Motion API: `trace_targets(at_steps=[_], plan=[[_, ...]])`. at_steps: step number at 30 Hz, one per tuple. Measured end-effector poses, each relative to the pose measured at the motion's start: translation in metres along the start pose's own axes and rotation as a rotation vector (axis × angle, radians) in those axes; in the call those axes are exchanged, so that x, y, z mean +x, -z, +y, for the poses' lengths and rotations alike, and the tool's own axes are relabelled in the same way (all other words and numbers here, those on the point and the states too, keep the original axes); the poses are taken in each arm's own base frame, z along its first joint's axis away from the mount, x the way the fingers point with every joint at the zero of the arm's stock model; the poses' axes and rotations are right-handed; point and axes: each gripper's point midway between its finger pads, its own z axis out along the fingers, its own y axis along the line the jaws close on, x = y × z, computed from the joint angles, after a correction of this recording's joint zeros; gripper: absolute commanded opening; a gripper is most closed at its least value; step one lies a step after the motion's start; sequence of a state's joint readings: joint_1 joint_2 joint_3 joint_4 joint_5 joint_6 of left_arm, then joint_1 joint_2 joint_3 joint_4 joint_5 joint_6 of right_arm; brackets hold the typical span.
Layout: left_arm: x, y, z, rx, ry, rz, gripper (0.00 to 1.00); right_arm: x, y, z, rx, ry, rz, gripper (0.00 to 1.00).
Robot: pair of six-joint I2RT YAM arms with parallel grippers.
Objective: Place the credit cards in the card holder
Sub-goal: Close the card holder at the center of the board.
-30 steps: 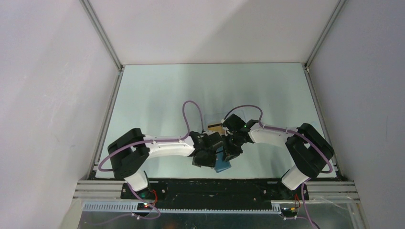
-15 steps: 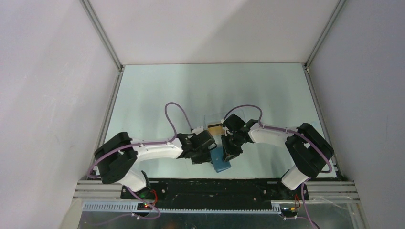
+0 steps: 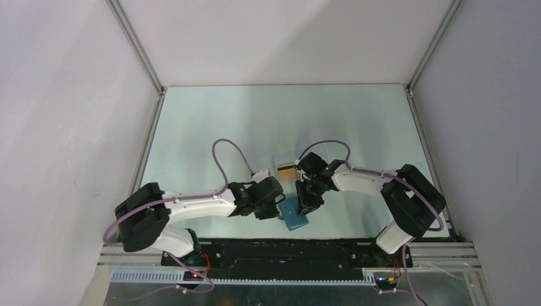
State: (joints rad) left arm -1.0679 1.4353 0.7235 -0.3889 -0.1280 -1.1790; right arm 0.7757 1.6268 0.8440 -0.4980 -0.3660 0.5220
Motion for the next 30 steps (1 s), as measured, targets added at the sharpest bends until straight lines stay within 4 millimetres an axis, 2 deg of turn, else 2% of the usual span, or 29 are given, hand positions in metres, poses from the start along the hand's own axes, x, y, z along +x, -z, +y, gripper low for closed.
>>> trace_targets(at_steps=[3, 9, 12, 14, 19, 24, 30], plan=[[0.002, 0.012, -0.005, 0.024, -0.025, -0.021, 0.44, 0.0, 0.0, 0.0, -0.001, 0.0, 0.0, 0.21], [0.003, 0.032, -0.022, 0.105, -0.058, -0.052, 0.49, 0.0, 0.001, 0.001, -0.008, 0.002, -0.003, 0.21], [-0.002, 0.042, -0.032, 0.173, -0.045, -0.079, 0.46, -0.001, 0.003, 0.004, -0.017, 0.007, -0.012, 0.21], [-0.004, 0.046, -0.032, 0.208, -0.028, -0.095, 0.42, -0.001, 0.004, 0.004, -0.022, 0.009, -0.018, 0.21], [-0.004, 0.044, -0.013, 0.292, 0.045, -0.128, 0.31, -0.001, 0.006, 0.006, -0.032, 0.026, -0.046, 0.21], [-0.001, 0.032, 0.01, 0.346, 0.136, -0.136, 0.2, -0.001, 0.007, 0.008, -0.036, 0.046, -0.067, 0.18], [0.0, 0.028, -0.001, 0.38, 0.157, -0.108, 0.16, 0.001, 0.007, 0.01, -0.037, 0.056, -0.064, 0.17]])
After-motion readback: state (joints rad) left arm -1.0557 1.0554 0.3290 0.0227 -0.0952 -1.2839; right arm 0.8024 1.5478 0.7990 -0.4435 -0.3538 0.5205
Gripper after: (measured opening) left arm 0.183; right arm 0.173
